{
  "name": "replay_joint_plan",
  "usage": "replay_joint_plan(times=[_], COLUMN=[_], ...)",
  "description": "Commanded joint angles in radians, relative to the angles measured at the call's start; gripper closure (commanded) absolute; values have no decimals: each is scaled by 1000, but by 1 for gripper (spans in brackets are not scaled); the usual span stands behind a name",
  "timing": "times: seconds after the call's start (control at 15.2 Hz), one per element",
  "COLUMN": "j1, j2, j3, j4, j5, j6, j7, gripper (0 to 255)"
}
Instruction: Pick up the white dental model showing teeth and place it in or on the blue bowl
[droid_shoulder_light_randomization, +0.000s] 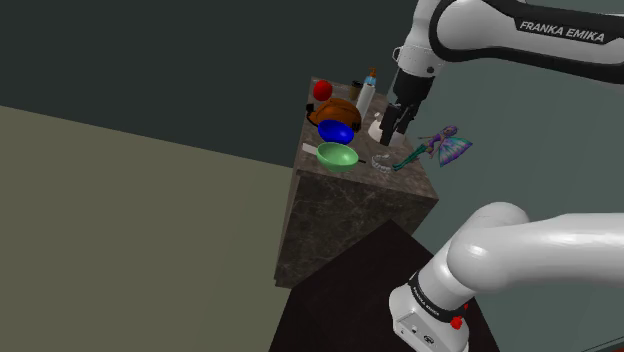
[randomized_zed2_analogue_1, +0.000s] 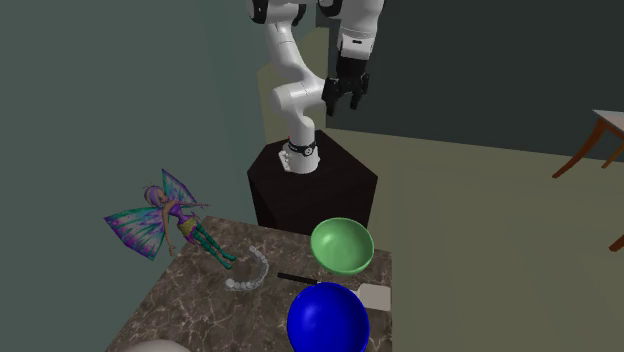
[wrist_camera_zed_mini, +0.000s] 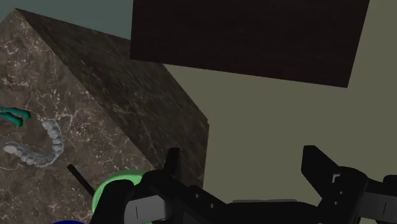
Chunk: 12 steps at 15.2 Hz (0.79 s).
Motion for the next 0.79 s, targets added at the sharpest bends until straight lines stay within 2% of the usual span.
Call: replay_joint_plan(times=[0.0, 0.33, 0.73], j1=[0, -40, -83], j2=[0, 51, 166], j3=[0, -103, -230], j4=[0, -62, -91], j5=[0, -55, -103], j6=[0, 138, 312], j7=[0, -89, -197], gripper=[0, 0, 0])
